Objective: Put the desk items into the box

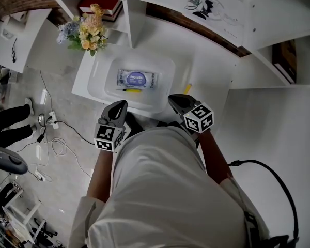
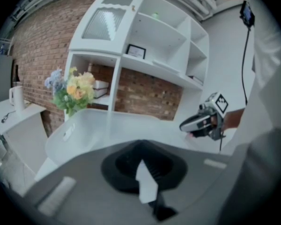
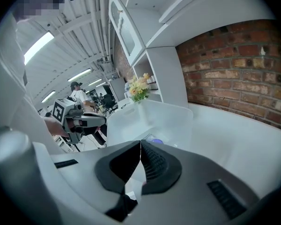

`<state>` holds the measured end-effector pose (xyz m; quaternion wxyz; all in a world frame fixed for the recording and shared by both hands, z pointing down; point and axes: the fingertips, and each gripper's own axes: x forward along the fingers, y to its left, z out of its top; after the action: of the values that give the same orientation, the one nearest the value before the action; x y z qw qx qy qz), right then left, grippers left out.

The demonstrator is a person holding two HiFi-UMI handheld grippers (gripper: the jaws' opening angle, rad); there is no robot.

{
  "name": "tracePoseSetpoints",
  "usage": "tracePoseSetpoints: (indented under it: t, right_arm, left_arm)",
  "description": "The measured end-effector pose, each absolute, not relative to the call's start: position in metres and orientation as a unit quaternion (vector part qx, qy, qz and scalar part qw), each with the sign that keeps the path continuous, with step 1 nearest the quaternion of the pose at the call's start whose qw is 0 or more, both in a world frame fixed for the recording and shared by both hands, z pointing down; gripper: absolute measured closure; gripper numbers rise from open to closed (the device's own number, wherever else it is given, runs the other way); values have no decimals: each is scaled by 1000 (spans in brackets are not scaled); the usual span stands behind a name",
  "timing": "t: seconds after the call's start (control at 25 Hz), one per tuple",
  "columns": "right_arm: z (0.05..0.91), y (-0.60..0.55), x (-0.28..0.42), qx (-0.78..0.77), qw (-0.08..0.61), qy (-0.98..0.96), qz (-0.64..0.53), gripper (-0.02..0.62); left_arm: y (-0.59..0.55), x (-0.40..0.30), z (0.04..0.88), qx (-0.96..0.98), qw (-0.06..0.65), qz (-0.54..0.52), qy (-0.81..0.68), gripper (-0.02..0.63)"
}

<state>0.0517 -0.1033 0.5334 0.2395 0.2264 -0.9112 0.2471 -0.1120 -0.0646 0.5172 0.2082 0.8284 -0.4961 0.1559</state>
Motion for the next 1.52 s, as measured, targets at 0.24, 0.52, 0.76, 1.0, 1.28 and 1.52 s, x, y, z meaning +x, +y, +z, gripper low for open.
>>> tracePoseSetpoints:
  t: [0.24,0.52,0.76,1.0,1.28,1.52]
  right_arm:
    - [536,-100,58,227,240,-910,249,592]
    - [543,-99,71,242,240,-904,258,592]
    - [563,-99,97,278,244,-886,279,592]
    - [592,-98,125,310,257,-863,306,591]
    - [620,-95,146,312,275,-849,324,591]
    - [647,-91,158,305,293,-838,346,591]
  left_arm:
    - [-63,-106,520,827,212,160,-496,603]
    - [-63,-90,520,837,209,159,-480,603]
    - [-58,-72,524,845,215,159,-464,603]
    - [-52,-64,527,842,222,164,-463,603]
    - [-49,-58,532,837,229,172,-467,603]
    - [-40,-50,540,831,239,186,-466,603]
